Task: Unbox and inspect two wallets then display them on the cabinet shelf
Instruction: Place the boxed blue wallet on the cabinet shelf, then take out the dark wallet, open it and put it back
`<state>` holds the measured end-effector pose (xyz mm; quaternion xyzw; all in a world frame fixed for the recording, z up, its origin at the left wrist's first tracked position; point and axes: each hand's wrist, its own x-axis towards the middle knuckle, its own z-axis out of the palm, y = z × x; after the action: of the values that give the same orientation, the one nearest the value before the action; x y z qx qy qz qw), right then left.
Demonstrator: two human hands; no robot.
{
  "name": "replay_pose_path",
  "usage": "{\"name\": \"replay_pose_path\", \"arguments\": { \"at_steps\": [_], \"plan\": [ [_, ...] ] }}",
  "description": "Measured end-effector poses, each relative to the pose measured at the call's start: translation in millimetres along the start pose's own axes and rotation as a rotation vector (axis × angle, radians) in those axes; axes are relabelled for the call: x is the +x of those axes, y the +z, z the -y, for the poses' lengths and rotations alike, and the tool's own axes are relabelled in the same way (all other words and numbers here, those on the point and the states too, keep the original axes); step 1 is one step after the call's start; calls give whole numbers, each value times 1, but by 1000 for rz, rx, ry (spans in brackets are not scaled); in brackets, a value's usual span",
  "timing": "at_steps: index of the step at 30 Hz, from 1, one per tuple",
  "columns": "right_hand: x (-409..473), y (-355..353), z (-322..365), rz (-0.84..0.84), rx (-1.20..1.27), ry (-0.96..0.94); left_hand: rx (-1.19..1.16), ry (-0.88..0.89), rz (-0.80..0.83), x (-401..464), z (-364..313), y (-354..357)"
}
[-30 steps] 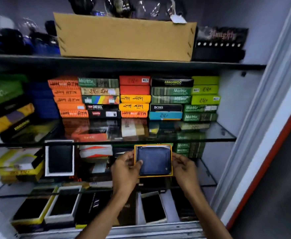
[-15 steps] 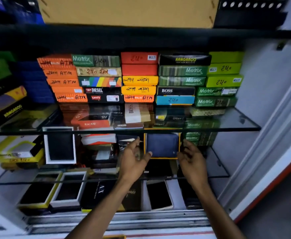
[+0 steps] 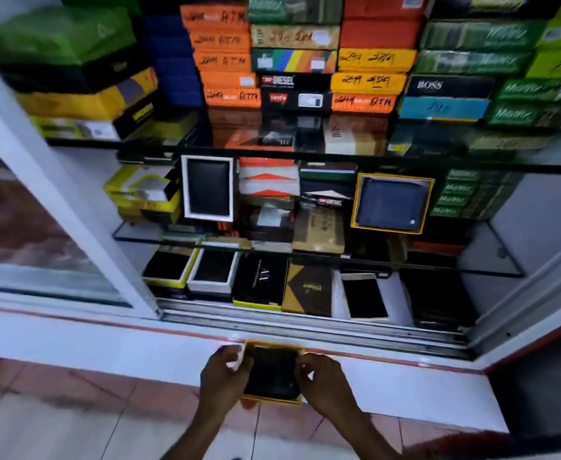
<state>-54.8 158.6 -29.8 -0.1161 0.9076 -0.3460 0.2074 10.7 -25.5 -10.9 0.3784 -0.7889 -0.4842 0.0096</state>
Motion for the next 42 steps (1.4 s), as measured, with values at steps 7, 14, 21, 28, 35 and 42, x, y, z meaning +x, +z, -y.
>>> {"name": "replay_pose_path", "arguments": {
  "at_steps": [7,14,21,28,35,42],
  "plan": [
    [9,28,22,104,-73,144,-22,-154,202,8,32,7],
    [17,28,31,-29,343,363,-52,-155,200,1,16,-2],
    [20,23,32,-161,496,301,-4,-130,236,0,14,-7],
    [-2,-43,60,2,843,113,-211,-98,345,9,-27,-17],
    [-6,-126,71,50,477,-273,-633,-77,772,7,-77,-35],
    [-6,-154,80,206,285,-457,-551,-58,1156,7,-108,-41]
  ]
}}
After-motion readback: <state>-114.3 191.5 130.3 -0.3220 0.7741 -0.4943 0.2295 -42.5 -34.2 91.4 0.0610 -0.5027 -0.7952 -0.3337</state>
